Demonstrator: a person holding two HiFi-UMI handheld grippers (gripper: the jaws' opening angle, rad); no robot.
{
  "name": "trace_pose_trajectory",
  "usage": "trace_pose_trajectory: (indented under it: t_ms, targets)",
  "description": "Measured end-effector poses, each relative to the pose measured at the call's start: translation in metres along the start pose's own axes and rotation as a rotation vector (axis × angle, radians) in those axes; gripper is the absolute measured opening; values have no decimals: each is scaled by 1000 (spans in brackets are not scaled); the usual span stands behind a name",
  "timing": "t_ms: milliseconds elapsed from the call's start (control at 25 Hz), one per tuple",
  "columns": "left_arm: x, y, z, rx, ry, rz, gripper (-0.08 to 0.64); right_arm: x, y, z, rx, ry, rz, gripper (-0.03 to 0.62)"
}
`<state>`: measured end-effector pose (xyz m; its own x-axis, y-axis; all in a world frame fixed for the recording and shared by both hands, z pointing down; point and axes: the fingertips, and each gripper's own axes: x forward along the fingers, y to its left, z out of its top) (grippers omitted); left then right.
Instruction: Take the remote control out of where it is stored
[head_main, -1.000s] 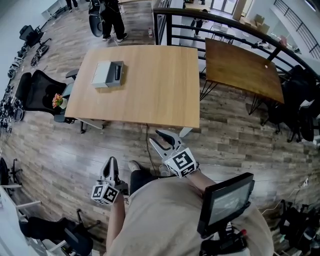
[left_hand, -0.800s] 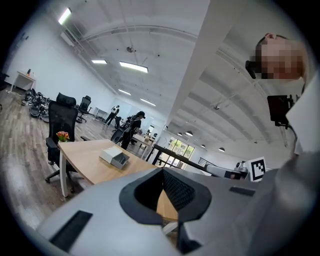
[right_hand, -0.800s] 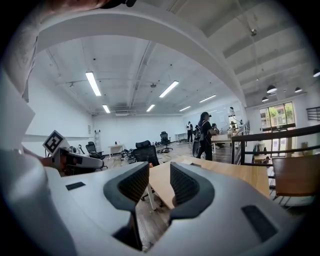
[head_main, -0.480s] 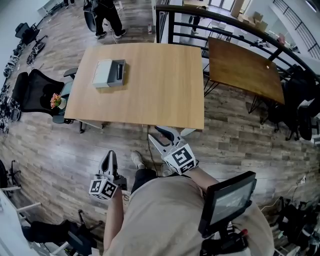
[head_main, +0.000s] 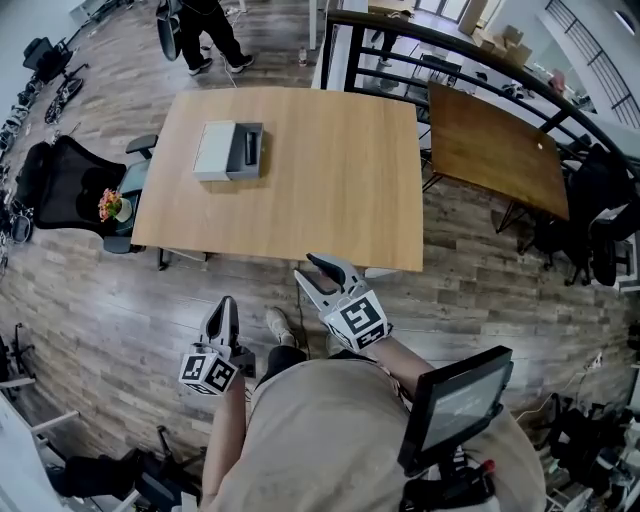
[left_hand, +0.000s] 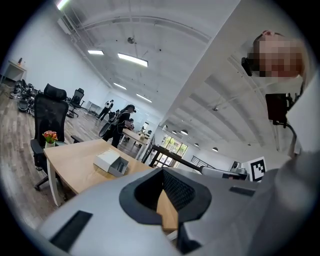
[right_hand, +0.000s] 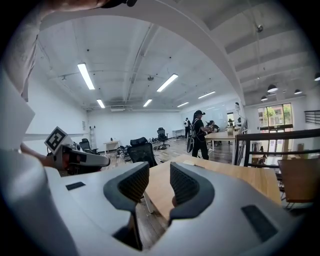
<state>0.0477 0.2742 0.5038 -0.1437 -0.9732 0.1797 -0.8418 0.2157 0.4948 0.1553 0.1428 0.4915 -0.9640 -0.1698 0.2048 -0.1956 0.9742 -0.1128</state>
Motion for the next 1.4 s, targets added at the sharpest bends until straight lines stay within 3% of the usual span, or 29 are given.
trace_pose_trajectory:
  t_ms: [520, 840, 1200, 1400]
  targets:
    - [13, 94, 68, -9, -31, -55, -6, 105, 33, 25, -19, 16, -32, 137]
    - [34, 129, 64, -13, 19, -116, -6, 147, 56, 18, 6, 38, -39, 137]
    - [73, 144, 60, -19, 87, -126, -6, 172, 17, 9, 57, 54, -93, 137]
    - [104, 152, 77, -4, 101, -110, -6, 198, -10, 1, 85, 83, -82, 137]
